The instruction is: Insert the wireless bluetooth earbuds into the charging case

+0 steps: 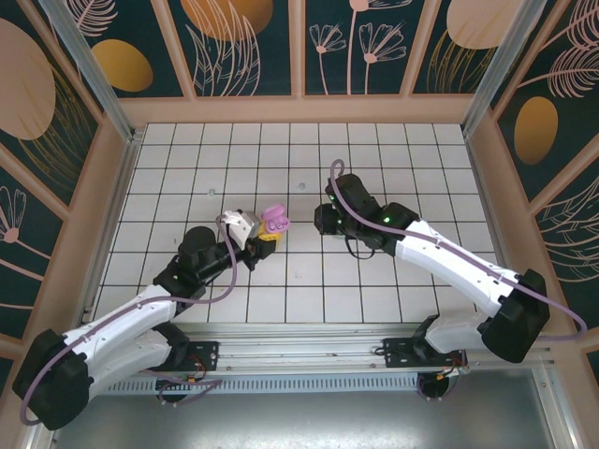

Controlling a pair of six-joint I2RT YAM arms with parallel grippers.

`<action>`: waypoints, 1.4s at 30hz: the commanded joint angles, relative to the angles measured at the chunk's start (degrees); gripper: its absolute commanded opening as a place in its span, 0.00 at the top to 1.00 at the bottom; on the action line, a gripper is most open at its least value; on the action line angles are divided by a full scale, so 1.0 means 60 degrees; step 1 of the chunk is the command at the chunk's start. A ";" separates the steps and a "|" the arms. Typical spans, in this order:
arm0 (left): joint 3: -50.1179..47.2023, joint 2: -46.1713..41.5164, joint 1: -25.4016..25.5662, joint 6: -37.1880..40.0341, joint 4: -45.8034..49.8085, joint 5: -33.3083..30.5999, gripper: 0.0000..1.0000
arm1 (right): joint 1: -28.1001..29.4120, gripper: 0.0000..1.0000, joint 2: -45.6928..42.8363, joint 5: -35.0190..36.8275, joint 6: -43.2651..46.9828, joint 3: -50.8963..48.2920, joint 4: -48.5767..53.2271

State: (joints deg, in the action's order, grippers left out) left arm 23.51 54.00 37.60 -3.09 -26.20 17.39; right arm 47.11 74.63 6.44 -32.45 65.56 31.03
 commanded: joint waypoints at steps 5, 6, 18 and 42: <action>0.0488 0.0670 0.0134 0.0064 -0.0903 0.0367 0.94 | 0.0122 0.80 -0.0658 -0.0076 0.0973 0.0506 -0.0247; 0.0516 0.0729 0.0171 0.0092 -0.0921 0.0360 0.94 | 0.0165 0.80 -0.0673 -0.0095 0.1085 0.0524 -0.0288; 0.0712 0.1428 0.0574 0.0000 -0.1412 0.0488 0.94 | 0.0778 0.80 -0.0333 0.0101 0.2553 0.0899 -0.0278; 0.0711 0.1297 0.0673 0.0038 -0.1274 0.0471 0.94 | 0.0827 0.79 0.0174 -0.0885 0.3370 0.0865 0.0021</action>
State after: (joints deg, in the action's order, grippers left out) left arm 26.26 62.78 41.28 -3.05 -31.53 19.29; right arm 51.64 75.22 1.58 -13.72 69.38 30.11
